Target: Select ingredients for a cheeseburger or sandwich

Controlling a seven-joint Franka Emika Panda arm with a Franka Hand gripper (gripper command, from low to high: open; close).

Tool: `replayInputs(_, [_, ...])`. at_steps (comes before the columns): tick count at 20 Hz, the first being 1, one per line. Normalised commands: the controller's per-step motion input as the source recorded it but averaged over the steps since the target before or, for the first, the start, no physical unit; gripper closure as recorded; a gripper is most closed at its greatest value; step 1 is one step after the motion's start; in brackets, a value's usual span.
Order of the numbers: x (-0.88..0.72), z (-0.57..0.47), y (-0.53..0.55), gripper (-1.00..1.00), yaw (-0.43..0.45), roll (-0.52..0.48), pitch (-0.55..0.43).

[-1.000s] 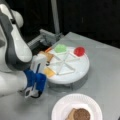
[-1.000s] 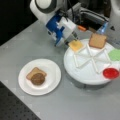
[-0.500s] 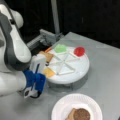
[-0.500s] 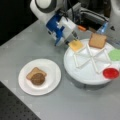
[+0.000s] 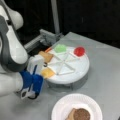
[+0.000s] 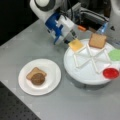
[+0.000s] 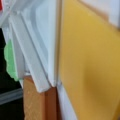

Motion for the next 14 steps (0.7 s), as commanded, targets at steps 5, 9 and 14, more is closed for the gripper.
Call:
replayInputs(5, [-0.19,0.03,0.13,-1.00,-0.079,-0.005,-0.096])
replayInputs(9, [-0.20,0.05,0.18,-1.00,-0.104,-0.016,-0.097])
replayInputs(14, [-0.19,0.10,0.18,-1.00,-0.105,-0.026,-0.096])
